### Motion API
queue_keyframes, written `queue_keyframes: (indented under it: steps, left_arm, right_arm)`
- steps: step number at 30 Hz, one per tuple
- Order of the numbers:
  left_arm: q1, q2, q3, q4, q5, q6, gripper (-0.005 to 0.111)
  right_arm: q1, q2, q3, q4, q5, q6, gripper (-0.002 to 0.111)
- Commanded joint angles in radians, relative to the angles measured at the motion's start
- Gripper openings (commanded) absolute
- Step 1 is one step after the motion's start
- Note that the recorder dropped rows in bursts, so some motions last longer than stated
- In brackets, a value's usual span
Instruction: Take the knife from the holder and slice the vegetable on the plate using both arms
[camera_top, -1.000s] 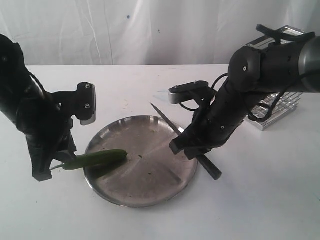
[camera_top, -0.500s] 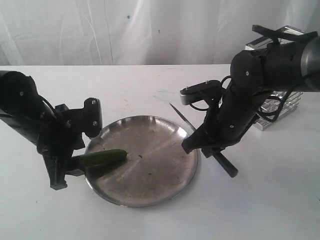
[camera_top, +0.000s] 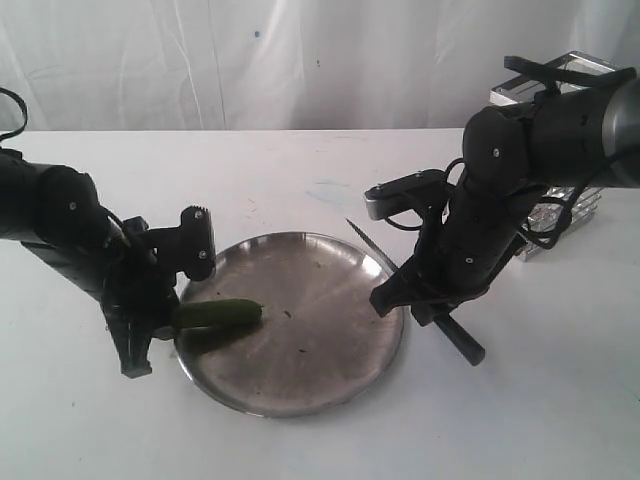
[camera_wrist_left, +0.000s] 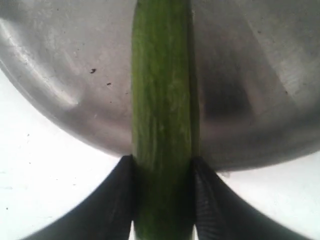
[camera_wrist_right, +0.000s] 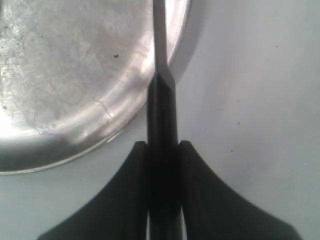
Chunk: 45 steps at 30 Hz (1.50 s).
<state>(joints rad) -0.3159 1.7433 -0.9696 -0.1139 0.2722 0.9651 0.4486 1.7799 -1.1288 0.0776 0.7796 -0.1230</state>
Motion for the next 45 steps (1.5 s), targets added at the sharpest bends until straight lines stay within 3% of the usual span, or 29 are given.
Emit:
queue_keyframes:
  steps: [1,3,4,6,12,15,19,26,30,32,34,36,39,45]
  left_arm:
    - [-0.006,-0.012,-0.062,-0.016,0.028,-0.063,0.0]
    - [-0.006,-0.025,-0.094,-0.051,0.034,-0.097,0.0]
    - [-0.006,-0.027,-0.127,-0.142,0.044,-0.101,0.0]
    - [-0.017,-0.004,-0.144,-0.226,0.072,-0.029,0.0]
    - [-0.065,0.116,-0.144,-0.27,0.055,0.033,0.003]
    - [-0.067,0.147,-0.144,-0.325,0.012,0.033,0.016]
    - [-0.067,0.148,-0.167,-0.343,0.037,0.019,0.045]
    - [-0.067,0.129,-0.239,-0.329,0.157,0.019,0.055]
    - [-0.065,0.091,-0.296,-0.277,0.159,0.012,0.054]
    - [-0.062,0.078,-0.316,-0.282,0.123,-0.025,0.047]
    - [-0.062,0.077,-0.322,-0.295,0.065,-0.04,0.027]
    - [-0.061,0.079,-0.322,-0.295,0.014,-0.052,0.0]
    - [-0.052,0.088,-0.32,-0.359,-0.025,-0.056,0.0]
    - [-0.042,0.125,-0.318,-0.647,-0.078,-0.056,0.0]
  right_arm:
    - [-0.006,-0.005,0.002,-0.007,-0.007,-0.004,0.0]
    - [-0.006,-0.005,0.002,-0.007,-0.019,-0.004,0.0]
    - [-0.006,-0.005,0.002,-0.007,-0.034,-0.004,0.0]
    - [-0.008,-0.005,0.002,-0.007,-0.064,-0.004,0.0]
    - [-0.012,-0.005,0.002,-0.015,-0.052,-0.002,0.0]
    - [-0.012,-0.005,0.002,-0.015,-0.039,-0.002,0.0]
    - [-0.012,-0.005,0.002,0.016,-0.009,-0.005,0.0]
    - [0.001,-0.005,-0.017,0.021,0.072,-0.039,0.0]
    - [0.032,-0.005,-0.077,0.021,0.173,-0.039,0.0]
    - [0.058,-0.005,-0.099,0.021,0.208,-0.035,0.0]
    - [0.089,-0.005,-0.114,0.021,0.215,-0.01,0.0]
    - [0.112,-0.005,-0.118,0.021,0.203,0.028,0.0]
    - [0.133,-0.002,-0.118,0.019,0.176,0.084,0.0]
    - [0.137,0.043,-0.118,0.027,0.18,0.18,0.0]
